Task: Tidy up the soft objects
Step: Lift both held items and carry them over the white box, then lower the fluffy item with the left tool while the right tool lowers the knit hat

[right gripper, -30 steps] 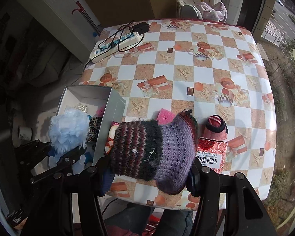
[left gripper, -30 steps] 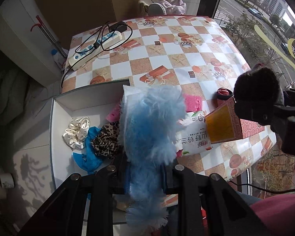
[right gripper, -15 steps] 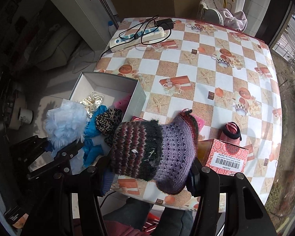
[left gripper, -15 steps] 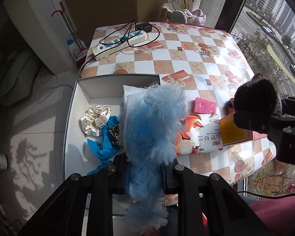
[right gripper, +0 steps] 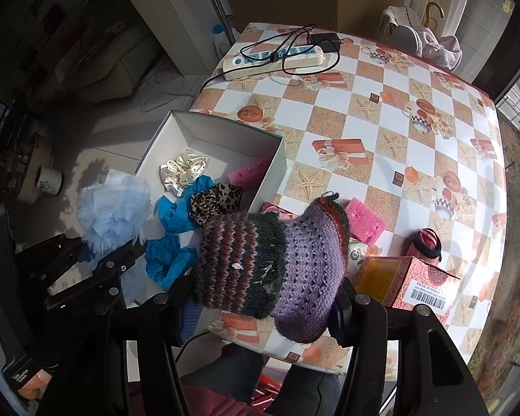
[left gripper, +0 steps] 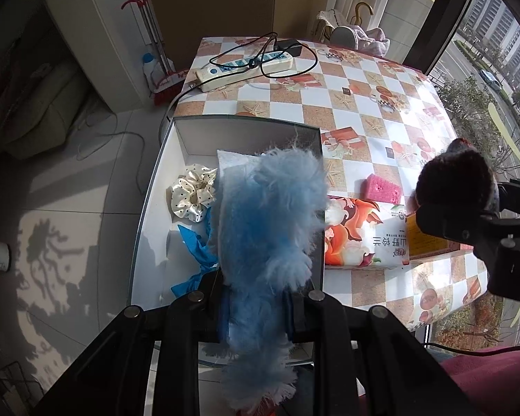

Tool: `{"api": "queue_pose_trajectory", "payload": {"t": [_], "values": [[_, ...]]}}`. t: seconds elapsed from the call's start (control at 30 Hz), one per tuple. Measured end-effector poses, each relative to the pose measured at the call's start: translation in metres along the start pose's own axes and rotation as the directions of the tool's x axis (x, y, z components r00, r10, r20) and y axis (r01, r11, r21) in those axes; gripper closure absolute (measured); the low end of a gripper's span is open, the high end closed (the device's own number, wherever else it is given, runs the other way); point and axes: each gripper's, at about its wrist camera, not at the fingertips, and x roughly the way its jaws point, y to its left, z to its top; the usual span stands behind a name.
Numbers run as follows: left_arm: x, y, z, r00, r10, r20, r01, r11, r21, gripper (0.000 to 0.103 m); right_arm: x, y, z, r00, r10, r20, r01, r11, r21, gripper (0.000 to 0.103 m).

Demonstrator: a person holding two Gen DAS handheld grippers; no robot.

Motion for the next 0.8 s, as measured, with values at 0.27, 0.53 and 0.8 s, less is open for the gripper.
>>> {"api": "queue_pose_trajectory", "payload": {"t": [0.27,0.53,0.8], "values": [[0.000,0.016,-0.006,1.000,0.001,-0.003,-0.001,0.999,-0.053,0.077,0.004,0.011,0.001,1.000,0.002,-0.010,-0.002,1.000,-0.027,0.044],[0.004,0.035,-0.013,1.000,0.000,-0.022,-0.003,0.992,-0.125,0.077,0.012,0.023,0.001,0.999,0.008,-0.037,-0.010,0.998,-0.064,0.044],[0.007,0.046,-0.021,0.999,0.002,-0.038,-0.008,0.987,-0.161,0.077,0.019,0.035,0.000,0.998,0.011,-0.063,-0.017,0.995,-0.103,0.044]]}}
